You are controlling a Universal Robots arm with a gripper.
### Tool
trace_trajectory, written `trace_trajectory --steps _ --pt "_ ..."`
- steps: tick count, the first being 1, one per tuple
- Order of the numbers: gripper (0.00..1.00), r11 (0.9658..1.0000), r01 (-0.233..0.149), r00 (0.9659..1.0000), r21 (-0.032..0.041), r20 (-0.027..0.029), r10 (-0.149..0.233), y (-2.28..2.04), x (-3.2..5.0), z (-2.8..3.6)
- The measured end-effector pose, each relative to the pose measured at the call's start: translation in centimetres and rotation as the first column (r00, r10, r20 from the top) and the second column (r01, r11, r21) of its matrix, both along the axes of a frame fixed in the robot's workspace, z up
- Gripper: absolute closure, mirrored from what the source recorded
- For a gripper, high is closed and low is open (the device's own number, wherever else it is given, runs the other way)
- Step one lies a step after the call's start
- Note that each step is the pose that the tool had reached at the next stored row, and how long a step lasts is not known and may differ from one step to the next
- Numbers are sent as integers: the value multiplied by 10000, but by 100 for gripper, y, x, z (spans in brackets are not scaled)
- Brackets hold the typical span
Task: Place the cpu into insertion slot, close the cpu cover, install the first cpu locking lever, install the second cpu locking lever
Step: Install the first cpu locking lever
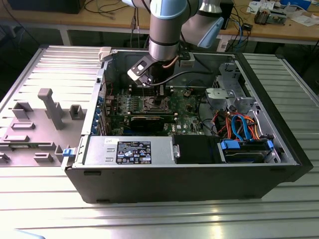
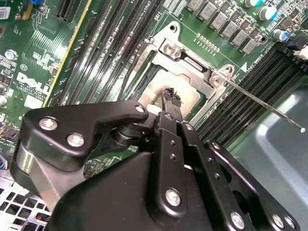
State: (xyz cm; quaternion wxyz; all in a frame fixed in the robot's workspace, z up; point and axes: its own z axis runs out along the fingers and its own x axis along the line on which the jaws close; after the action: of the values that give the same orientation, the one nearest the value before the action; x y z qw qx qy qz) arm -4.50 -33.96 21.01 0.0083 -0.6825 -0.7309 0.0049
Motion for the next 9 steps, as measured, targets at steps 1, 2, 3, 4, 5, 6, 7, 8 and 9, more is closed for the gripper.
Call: trace_trajectory --steps 1,2,3,4,5,6,7,8,9 --pt "89 10000 0 10000 0 0 0 0 0 11" --pt "89 10000 0 10000 -2 0 0 0 0 19" --pt "89 10000 0 10000 -1 0 0 0 0 25" --pt "89 10000 0 10000 -1 0 0 0 0 37" --pt "89 10000 0 10000 -1 0 0 0 0 55" --pt "89 10000 0 10000 -1 -1 0 0 0 76" --pt "89 10000 0 10000 -1 0 0 0 0 92" --pt "89 10000 0 10000 -1 0 0 0 0 102" --pt "89 10000 0 10000 0 0 0 0 0 108"
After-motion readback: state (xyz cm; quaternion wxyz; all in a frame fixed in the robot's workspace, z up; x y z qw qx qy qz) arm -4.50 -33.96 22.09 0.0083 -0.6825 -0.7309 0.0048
